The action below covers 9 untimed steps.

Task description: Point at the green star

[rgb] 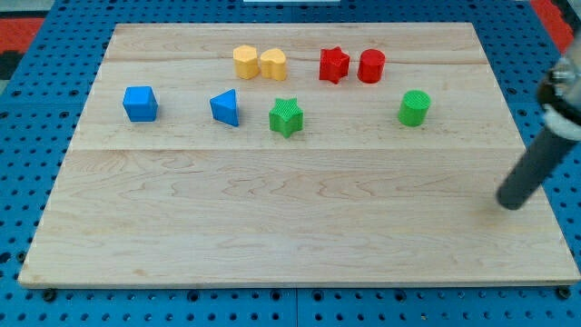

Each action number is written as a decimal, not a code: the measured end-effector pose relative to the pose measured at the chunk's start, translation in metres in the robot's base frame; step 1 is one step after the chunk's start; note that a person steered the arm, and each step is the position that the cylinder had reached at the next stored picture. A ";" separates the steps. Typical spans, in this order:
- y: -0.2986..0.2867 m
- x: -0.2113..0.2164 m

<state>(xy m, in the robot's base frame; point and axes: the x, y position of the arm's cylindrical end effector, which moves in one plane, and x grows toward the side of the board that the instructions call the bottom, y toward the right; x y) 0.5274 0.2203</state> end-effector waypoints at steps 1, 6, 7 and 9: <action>-0.082 0.000; -0.147 -0.100; -0.156 -0.085; -0.216 -0.075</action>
<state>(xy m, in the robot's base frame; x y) 0.4527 0.0045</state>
